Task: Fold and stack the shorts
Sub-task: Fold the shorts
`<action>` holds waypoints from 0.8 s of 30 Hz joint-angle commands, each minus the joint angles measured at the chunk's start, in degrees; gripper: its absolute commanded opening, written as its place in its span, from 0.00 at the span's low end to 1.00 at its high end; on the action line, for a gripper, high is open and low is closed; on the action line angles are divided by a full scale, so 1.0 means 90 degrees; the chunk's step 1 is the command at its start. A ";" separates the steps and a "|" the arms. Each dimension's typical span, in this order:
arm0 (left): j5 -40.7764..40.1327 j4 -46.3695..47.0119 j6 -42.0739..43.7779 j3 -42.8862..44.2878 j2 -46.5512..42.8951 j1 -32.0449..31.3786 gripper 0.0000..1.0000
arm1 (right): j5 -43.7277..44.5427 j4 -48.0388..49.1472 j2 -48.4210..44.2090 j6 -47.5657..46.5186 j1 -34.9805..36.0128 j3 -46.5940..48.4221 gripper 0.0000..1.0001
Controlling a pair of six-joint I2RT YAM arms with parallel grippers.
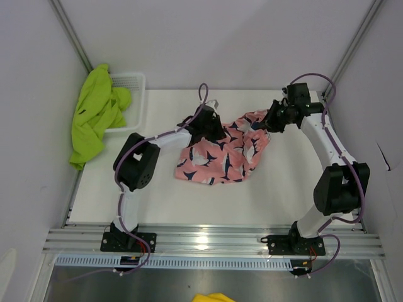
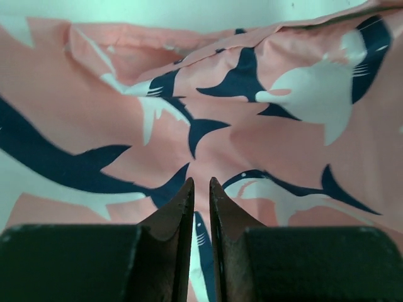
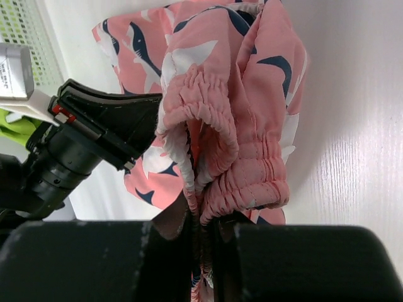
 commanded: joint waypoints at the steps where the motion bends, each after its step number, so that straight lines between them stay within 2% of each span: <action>1: 0.0198 0.0029 -0.0009 0.0600 0.0238 -0.0095 0.17 | -0.0270 0.0505 -0.0146 0.0243 -0.0073 -0.0167 0.01; 10: -0.0055 -0.0693 -0.0302 0.1968 0.1264 -0.0163 0.16 | -0.0378 0.0739 -0.0321 0.0302 -0.0063 -0.0421 0.00; 17: -0.0641 -0.1776 -0.0438 0.3656 0.2221 -0.0163 0.15 | -0.0397 0.0876 -0.0595 0.0360 0.0083 -0.0704 0.00; 24: -0.1188 -0.1865 -0.0946 0.4381 0.2749 -0.0124 0.13 | -0.0426 0.0964 -0.0985 0.0428 0.0298 -0.1084 0.01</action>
